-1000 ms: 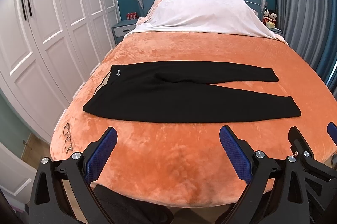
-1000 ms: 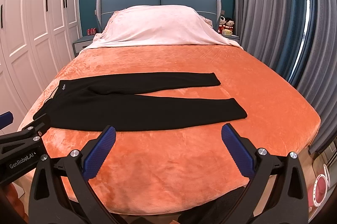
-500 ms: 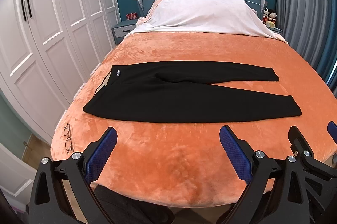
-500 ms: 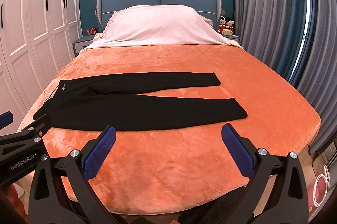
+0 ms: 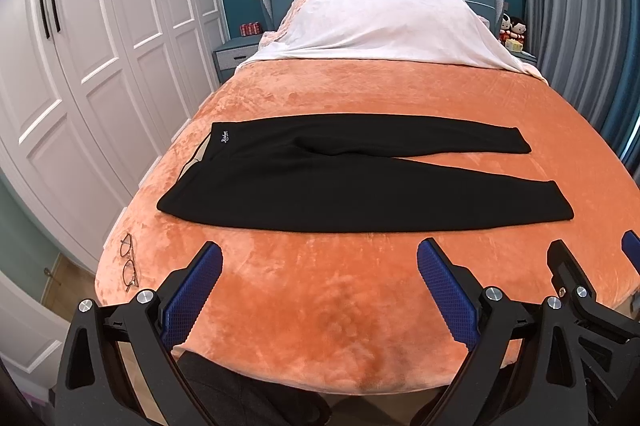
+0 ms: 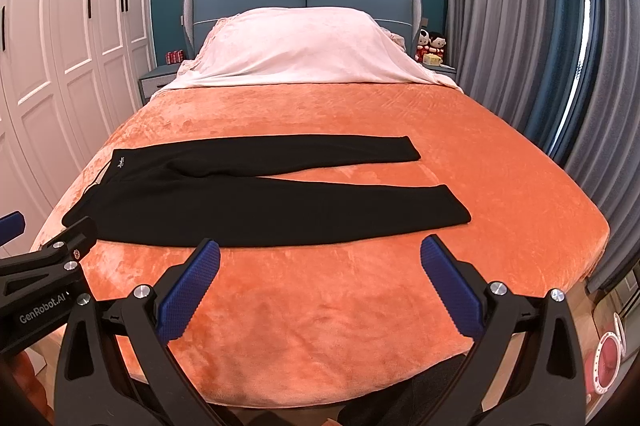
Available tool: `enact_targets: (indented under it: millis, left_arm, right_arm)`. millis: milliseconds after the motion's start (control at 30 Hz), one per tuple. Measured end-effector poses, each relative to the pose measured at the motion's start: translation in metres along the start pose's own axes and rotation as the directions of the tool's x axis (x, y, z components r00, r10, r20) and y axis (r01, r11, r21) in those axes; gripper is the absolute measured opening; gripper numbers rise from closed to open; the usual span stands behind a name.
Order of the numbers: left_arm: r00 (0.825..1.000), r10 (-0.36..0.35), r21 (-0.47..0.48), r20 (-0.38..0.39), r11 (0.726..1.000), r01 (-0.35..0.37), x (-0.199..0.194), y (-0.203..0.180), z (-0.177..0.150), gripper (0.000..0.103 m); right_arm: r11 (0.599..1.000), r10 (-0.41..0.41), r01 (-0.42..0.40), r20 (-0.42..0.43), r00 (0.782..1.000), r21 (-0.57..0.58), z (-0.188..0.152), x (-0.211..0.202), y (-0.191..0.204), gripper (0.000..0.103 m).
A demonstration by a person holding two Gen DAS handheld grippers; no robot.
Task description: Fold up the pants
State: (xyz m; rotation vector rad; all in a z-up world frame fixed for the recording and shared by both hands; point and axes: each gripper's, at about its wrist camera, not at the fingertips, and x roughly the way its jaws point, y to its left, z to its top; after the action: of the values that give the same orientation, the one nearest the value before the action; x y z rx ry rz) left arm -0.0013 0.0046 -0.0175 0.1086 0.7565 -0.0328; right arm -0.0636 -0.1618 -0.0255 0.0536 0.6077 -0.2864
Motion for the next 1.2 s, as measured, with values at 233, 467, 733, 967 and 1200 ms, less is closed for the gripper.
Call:
enact_targets:
  millis: [233,467,733,967,1200]
  left_arm:
    - [1.000,0.000,-0.001,0.001,1.000,0.000,0.000,0.000,0.001,0.095]
    - [1.000,-0.002,0.001,-0.003,1.000,0.002,0.003,-0.001,0.000,0.095]
    - [1.000,-0.004,0.007,-0.014,1.000,0.004,0.011,-0.004,-0.003,0.095]
    - [0.999,0.000,0.016,-0.035,1.000,0.001,0.022,-0.009,-0.003,0.095]
    - [0.996,-0.044,-0.035,-0.075,0.999,0.041,0.048,0.002,0.008,0.097]
  right_arm:
    - [1.000,-0.001,0.001,-0.001,1.000,0.000,0.000,0.000,0.001,0.098]
    - [1.000,-0.001,0.001,-0.009,1.000,0.002,-0.004,0.006,0.000,0.098]
    - [1.000,-0.003,0.003,-0.025,1.000,0.010,-0.003,0.013,-0.002,0.098]
    - [1.000,-0.003,0.004,-0.052,0.999,0.016,-0.006,0.027,-0.004,0.098]
    - [0.994,0.092,-0.084,-0.134,0.987,0.068,-0.003,0.077,-0.035,0.098]
